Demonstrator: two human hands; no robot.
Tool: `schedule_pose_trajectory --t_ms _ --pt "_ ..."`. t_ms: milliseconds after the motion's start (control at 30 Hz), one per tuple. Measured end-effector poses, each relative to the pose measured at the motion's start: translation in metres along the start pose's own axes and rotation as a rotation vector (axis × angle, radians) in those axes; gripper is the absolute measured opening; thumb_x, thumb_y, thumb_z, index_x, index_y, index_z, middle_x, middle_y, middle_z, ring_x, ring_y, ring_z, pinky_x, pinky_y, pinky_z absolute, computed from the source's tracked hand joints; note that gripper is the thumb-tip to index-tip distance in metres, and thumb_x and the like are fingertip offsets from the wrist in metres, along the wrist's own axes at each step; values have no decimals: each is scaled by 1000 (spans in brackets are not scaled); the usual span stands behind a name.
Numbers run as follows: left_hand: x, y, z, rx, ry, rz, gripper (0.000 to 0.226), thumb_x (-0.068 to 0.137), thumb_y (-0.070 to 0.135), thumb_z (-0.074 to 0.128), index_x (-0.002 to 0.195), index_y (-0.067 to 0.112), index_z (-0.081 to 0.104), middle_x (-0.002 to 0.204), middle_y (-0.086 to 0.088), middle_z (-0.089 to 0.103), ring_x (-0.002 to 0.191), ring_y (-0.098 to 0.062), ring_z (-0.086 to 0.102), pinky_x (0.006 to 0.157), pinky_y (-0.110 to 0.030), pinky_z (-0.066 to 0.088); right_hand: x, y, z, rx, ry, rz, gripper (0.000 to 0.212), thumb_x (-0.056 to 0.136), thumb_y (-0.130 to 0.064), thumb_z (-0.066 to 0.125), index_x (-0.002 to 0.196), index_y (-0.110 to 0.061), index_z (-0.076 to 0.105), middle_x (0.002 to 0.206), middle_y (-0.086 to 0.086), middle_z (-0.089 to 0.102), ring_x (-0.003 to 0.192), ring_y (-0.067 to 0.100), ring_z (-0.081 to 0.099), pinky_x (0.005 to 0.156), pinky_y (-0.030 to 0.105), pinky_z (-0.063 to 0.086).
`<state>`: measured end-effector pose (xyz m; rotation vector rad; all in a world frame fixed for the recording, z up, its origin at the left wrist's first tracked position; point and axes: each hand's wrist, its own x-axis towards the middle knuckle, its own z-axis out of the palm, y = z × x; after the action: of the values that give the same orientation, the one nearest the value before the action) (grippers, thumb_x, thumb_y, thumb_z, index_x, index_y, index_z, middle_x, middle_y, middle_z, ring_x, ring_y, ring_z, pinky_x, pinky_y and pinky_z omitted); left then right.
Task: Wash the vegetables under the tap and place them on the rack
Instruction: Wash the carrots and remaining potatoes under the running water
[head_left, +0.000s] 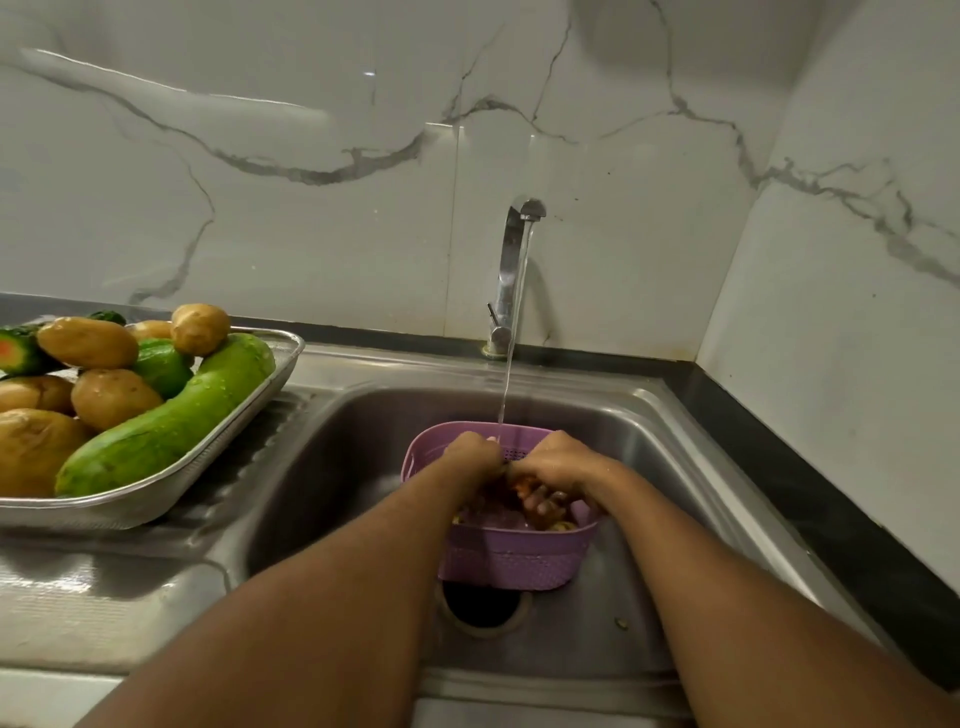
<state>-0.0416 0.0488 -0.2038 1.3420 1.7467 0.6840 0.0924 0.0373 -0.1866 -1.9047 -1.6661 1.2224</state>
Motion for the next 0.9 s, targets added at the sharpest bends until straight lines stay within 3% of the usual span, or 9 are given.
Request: schedule_pose_trajectory --t_ms 67,133,300,400,500,600,700,800,900 --pt "-4 7 -6 -271 -33 -80 31 110 25 43 111 -3 57 104 -22 66 94 -35 68 88 -49 60 -5 3 -2 14 -56 -26 25 83 -24 78 86 1 76 82 18 75 70 28 66 66 37 55" --pt "-5 10 -12 -405 -51 -109 27 107 21 48 109 -2 62 97 -19 68 85 -30 69 80 -49 63 -7 5 -2 14 -97 -58 15 89 -15 74 94 -2 77 86 19 77 71 26 70 69 35 58" --pt "-13 22 -11 -418 -85 -11 30 106 21 47 89 5 65 76 -9 60 66 -20 57 62 -31 53 -10 5 5 -61 -92 -113 8 94 -11 72 101 -8 69 77 13 76 60 18 71 57 29 59" --pt "-13 30 -4 -395 -43 70 27 105 15 43 84 9 58 68 -5 52 56 -17 47 51 -28 42 -6 4 12 -163 -25 -161 16 87 -15 77 102 -15 71 79 5 77 68 18 73 68 35 64" --pt "-8 31 4 -454 -18 125 32 107 18 42 80 13 58 66 -4 52 59 -17 48 60 -30 44 -7 2 11 -145 25 -227 11 90 -8 74 97 -16 73 86 7 77 76 18 74 68 31 61" --pt "-6 29 7 -594 -14 94 41 111 33 39 85 10 60 68 -6 57 65 -19 53 74 -38 52 -9 5 6 -95 -28 -208 12 93 -3 69 90 -13 72 76 5 77 66 15 74 64 26 61" --pt "-7 27 4 -659 -71 68 46 112 37 37 92 6 65 72 -7 61 68 -19 58 74 -35 55 -8 10 5 -9 -110 -165 9 99 -1 62 101 -4 70 72 6 77 56 13 71 55 25 60" --pt "-10 24 3 -668 -107 88 37 111 33 40 107 7 65 84 -10 66 80 -21 65 88 -39 58 -5 9 5 -13 -95 -165 12 101 -3 58 107 -5 68 74 9 77 51 14 68 47 24 55" --pt "-8 25 2 -579 -63 164 32 108 20 40 88 8 62 76 -10 60 68 -19 59 71 -33 54 0 9 8 -79 -88 -177 14 102 -8 58 106 -6 71 88 17 78 58 19 69 55 28 57"
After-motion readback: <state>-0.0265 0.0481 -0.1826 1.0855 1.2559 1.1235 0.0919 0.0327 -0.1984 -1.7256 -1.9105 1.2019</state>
